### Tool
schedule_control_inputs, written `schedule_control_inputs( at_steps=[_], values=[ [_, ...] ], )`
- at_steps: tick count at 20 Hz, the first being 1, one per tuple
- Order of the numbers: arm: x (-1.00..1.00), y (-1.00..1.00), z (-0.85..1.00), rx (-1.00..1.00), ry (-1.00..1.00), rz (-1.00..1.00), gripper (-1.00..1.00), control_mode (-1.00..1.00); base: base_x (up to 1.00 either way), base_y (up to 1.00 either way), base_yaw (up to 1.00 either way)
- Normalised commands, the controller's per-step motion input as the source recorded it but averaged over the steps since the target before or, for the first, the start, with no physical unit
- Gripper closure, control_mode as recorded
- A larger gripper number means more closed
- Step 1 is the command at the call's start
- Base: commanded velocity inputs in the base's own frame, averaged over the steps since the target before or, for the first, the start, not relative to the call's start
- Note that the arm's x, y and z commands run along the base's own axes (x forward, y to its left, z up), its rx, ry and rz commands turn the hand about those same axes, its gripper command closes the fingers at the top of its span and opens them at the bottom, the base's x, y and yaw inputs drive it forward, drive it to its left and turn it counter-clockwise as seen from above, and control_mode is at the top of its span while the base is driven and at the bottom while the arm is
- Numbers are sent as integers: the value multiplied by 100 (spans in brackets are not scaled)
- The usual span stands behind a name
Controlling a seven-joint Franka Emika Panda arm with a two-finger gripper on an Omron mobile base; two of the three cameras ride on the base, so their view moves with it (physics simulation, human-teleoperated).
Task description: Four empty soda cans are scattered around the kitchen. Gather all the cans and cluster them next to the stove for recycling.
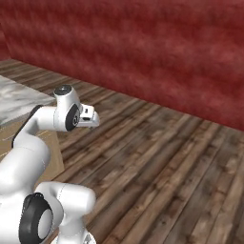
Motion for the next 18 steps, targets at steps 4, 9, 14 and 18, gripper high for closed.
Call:
schedule_control_inputs(
  at_steps=[4, 9, 14, 18],
  values=[
    [0, 0, 0, 0, 0, 0, -100, 100, 67, -11, 10],
    [0, 0, 0, 0, 0, 0, -100, 100, 67, -12, 9],
    [0, 0, 0, 0, 0, 0, -100, 100, 67, -11, 11],
    [0, 0, 0, 0, 0, 0, -100, 100, 68, -10, 19]
  ],
)
